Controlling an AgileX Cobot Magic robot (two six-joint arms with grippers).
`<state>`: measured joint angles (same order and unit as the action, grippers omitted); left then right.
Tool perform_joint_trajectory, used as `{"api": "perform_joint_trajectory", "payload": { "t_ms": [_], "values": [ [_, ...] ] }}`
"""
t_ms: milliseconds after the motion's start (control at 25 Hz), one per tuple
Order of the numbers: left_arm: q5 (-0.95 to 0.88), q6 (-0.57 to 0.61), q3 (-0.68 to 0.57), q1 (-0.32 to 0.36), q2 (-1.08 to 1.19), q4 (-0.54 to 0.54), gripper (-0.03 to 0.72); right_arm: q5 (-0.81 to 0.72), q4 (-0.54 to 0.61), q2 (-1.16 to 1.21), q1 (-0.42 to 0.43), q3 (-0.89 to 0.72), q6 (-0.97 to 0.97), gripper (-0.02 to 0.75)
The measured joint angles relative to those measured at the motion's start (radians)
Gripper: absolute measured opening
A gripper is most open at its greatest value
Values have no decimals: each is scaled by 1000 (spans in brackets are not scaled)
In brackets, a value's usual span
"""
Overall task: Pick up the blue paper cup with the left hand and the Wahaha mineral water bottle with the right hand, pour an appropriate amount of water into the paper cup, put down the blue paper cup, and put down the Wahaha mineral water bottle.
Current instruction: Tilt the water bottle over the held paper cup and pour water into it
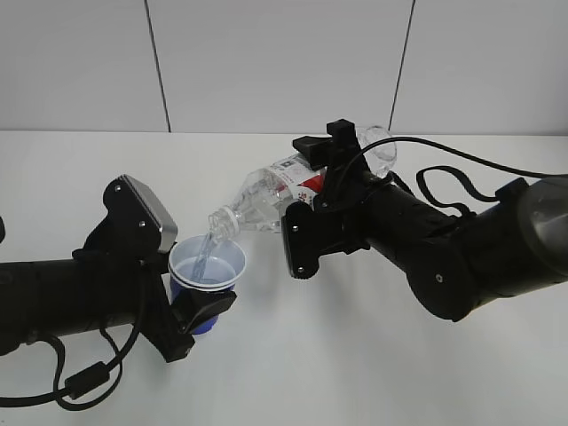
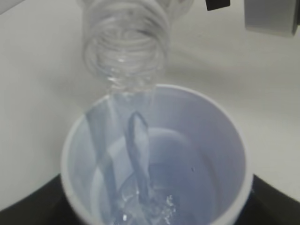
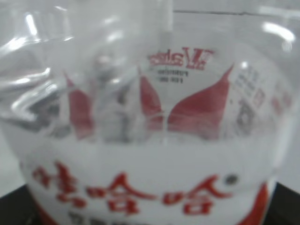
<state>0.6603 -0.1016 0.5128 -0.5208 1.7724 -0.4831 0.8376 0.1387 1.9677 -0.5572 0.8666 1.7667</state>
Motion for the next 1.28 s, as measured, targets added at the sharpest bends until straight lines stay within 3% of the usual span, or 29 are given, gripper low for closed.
{"api": "perform_joint_trajectory", "payload": {
  "t_ms": [1280],
  "values": [
    [-2,-2,0,0,0,-2,524,4,-30,0,0,0,2,513]
  ]
}}
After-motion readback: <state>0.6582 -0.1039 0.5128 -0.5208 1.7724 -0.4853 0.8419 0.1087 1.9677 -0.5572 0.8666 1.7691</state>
